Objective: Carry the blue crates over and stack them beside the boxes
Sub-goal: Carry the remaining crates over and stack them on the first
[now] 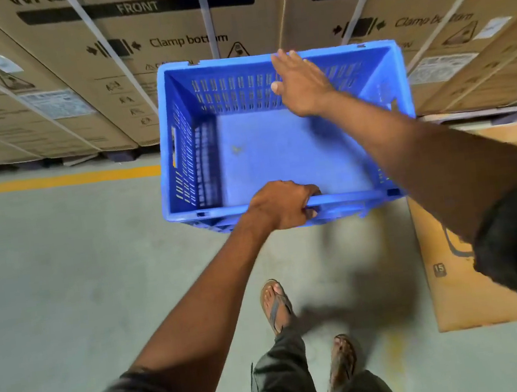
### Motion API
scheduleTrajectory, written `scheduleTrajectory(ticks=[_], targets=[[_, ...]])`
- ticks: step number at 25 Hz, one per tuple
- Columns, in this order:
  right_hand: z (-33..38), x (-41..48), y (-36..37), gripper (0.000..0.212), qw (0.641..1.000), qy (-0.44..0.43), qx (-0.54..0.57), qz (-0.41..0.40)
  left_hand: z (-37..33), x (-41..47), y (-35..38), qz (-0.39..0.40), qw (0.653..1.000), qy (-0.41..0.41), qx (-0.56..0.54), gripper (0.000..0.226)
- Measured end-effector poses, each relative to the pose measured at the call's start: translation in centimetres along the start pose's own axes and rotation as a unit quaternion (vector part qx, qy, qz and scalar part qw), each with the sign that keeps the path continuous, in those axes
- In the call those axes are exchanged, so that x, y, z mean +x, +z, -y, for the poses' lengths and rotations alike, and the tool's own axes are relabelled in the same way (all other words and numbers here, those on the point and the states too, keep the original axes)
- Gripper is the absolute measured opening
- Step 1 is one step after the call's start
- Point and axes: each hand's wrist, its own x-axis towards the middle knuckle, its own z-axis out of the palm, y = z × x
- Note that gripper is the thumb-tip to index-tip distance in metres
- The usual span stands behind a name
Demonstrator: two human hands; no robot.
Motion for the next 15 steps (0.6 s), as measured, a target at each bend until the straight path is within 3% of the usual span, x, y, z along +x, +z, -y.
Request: scheduleTrajectory(ticks=[2, 4, 6, 12, 15], targets=[[-1.2, -8.4, 1.4, 0.041, 0.999, 0.023, 0.025, 0.011, 0.8, -1.0, -0.3, -0.036, 0.999, -0.003, -0.009, 0.041], [-3.1, -17.4, 3.6, 0.044, 0.998, 0.0, 0.021, 0.064, 2.2, -3.2, 0.7, -0.07, 0.996, -0.051, 0.037, 0.045], [-4.8, -22.2, 5.9, 0.049, 0.996, -0.051, -0.031, 0.067, 3.6, -5.3, 2.1, -0.102, 0.987, -0.087, 0.088, 0.036], [-6.1, -21.9, 9.2, 0.04, 0.985, -0.113, -0.123, -0.043, 3.7, -4.7, 3.0, -0.173, 0.967, -0.109, 0.153, 0.026], [-5.8, -21.5, 9.0, 0.043, 0.986, -0.088, -0.136, -0.031, 3.6, -4.6, 2.8, -0.148, 0.965, -0.149, 0.159, 0.034]])
